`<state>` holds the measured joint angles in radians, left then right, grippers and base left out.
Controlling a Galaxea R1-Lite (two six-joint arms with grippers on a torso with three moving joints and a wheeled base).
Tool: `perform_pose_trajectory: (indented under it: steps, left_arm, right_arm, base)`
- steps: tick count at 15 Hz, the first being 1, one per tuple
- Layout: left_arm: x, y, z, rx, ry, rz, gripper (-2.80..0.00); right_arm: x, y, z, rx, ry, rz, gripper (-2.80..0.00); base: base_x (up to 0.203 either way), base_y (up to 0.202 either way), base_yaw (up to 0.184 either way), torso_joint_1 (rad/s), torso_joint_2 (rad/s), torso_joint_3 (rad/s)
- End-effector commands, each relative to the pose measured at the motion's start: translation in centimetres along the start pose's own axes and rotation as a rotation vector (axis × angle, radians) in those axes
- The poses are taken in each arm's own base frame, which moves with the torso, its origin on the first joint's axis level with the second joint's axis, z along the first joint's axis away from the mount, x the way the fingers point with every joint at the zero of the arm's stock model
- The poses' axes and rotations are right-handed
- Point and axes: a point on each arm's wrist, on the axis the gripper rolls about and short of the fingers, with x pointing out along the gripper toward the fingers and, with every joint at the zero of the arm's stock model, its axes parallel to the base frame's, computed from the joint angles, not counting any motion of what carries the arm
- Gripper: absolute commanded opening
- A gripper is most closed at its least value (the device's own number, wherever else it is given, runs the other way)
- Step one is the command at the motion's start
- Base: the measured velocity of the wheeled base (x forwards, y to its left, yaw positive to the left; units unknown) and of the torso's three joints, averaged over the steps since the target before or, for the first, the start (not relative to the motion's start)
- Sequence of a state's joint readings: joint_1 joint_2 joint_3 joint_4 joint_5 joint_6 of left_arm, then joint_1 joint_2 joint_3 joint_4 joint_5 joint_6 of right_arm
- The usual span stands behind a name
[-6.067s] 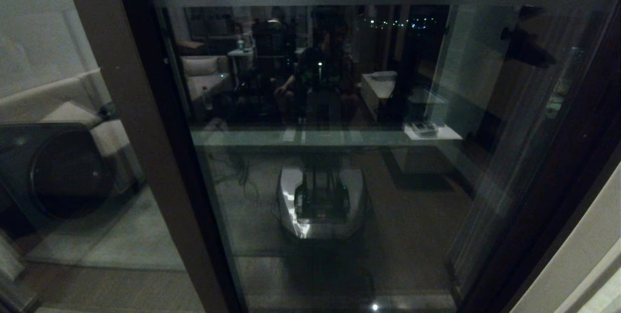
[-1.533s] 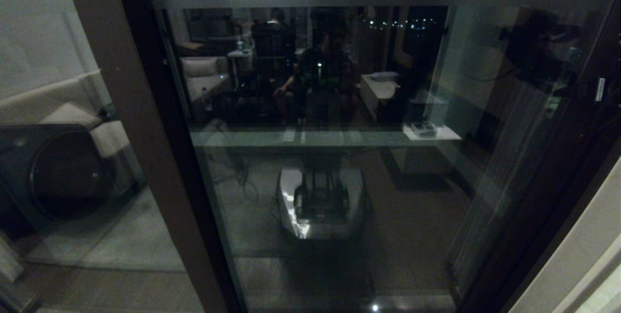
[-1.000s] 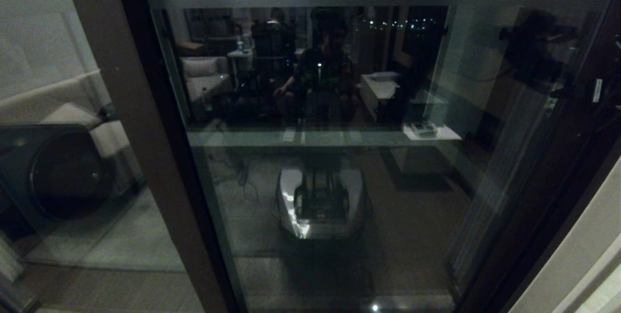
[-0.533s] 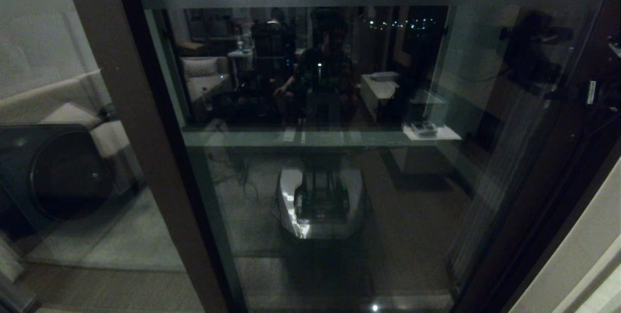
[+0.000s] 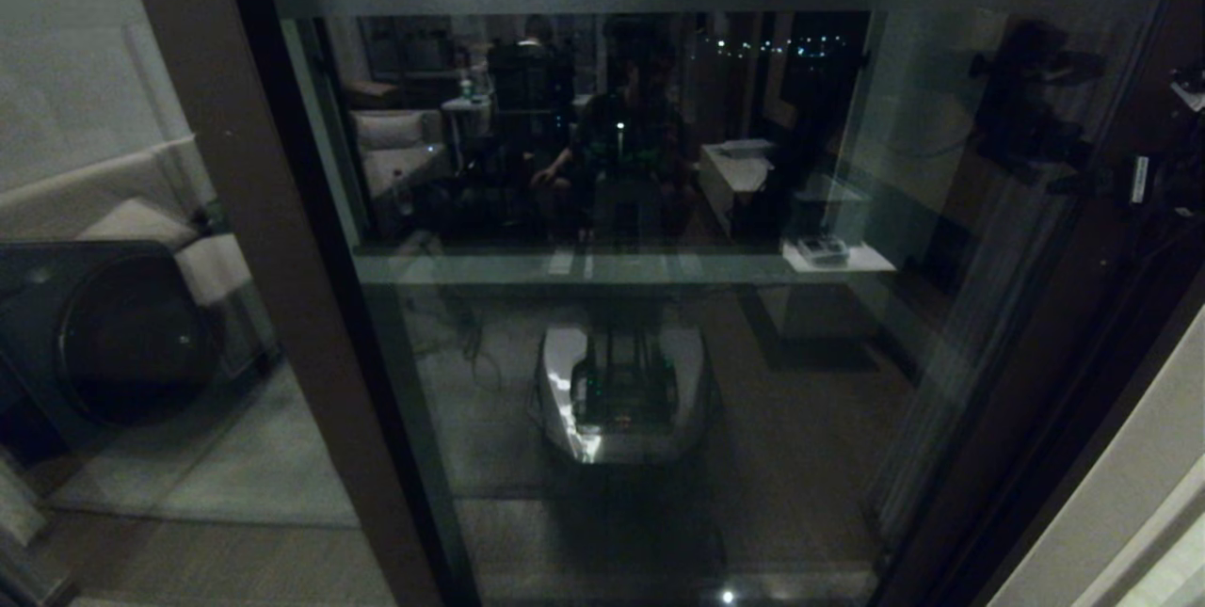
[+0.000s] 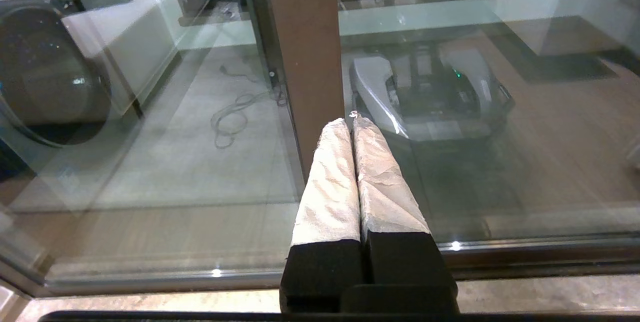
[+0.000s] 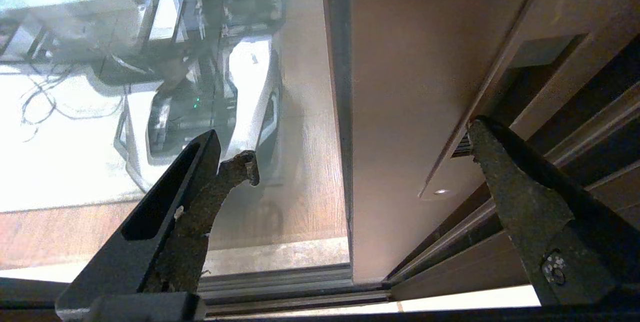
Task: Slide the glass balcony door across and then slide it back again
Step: Open the slid door
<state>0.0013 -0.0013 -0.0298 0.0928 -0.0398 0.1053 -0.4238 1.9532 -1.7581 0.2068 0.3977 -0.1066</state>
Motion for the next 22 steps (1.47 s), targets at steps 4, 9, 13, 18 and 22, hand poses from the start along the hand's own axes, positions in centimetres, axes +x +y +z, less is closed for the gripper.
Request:
perform_pose_trajectory:
  steps: [4,9,13,18,22]
  left_arm:
    - [0.0,0.0,0.0,0.0,0.001,0.0,-2.8]
    - [0.0,0.0,0.0,0.0,0.002,0.0,-2.8]
    - [0.0,0.0,0.0,0.001,0.0,-0.001,-2.8]
    - [0.0,0.0,0.0,0.0,0.0,0.0,-2.8]
    - [0.0,0.0,0.0,0.001,0.0,0.0,-2.8]
  right_arm:
    - [0.1,0.9,-0.1,-0.006,0.008,0.025,0.0]
    - [0.1,1.8,-0.2,-0.012,0.016,0.046,0.0]
    - [0.2,2.0,-0.2,-0.014,0.018,0.052,0.0]
    - [0.1,3.1,-0.6,-0.019,0.029,0.076,0.0]
    - [0.1,3.4,-0.7,-0.02,0.031,0.083,0.0]
  base:
    - [0.0,0.0,0.0,0.0,0.0,0.0]
    - [0.0,0.0,0.0,0.0,0.0,0.0]
    - [0.0,0.0,0.0,0.0,0.0,0.0]
    - [0.0,0.0,0.0,0.0,0.0,0.0]
    - [0.0,0.0,0.0,0.0,0.0,0.0]
